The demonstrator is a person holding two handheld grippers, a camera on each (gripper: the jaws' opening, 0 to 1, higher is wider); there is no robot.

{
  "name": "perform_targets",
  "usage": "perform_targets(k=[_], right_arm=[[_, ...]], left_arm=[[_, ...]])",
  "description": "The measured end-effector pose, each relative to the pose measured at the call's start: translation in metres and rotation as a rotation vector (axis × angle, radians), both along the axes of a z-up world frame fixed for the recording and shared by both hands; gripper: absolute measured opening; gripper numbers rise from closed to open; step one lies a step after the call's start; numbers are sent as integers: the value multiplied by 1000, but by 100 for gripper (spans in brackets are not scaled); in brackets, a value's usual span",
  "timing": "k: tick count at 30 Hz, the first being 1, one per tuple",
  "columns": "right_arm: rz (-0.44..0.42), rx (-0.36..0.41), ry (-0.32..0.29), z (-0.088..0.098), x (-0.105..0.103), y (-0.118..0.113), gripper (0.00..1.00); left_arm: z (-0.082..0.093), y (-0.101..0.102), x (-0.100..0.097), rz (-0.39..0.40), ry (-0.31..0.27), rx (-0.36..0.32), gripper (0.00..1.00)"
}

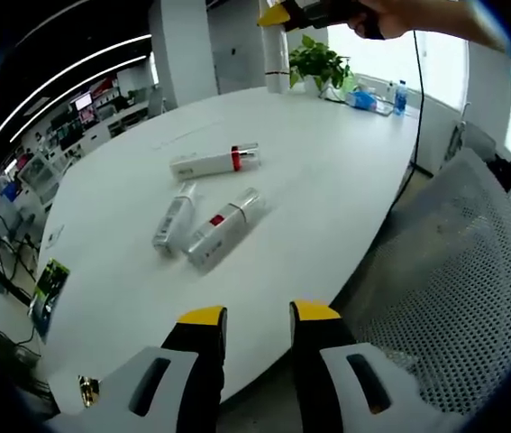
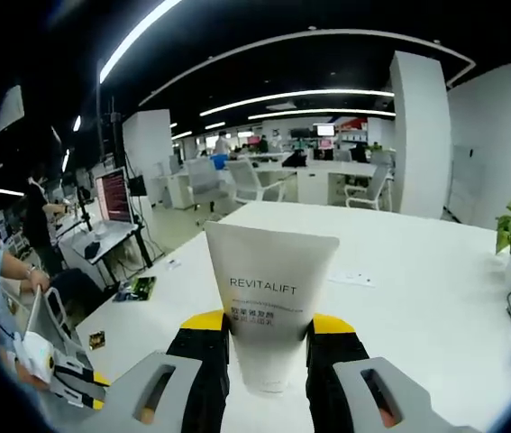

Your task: Arrange the skincare products in the storage area until every visible bottle or jar stands upright without overlapping.

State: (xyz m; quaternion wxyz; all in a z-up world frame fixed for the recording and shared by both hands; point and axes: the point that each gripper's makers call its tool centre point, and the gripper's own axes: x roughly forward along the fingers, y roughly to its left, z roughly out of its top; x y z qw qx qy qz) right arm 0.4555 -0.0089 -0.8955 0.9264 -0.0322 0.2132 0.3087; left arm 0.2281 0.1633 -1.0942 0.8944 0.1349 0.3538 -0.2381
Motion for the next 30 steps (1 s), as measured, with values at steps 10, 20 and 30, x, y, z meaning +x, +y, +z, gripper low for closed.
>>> perform_targets(k=[10,20,30], right_arm=[[34,-8,-8,-4,16,8,25],[31,-21,-15,-10,27,4,25],[-5,-33,2,-22,48,-1,25]], left_arm=[[-2,4,1,22,8,14,21],[1,4,2,20,-11,23,20],[-2,4,0,9,1,42,19]])
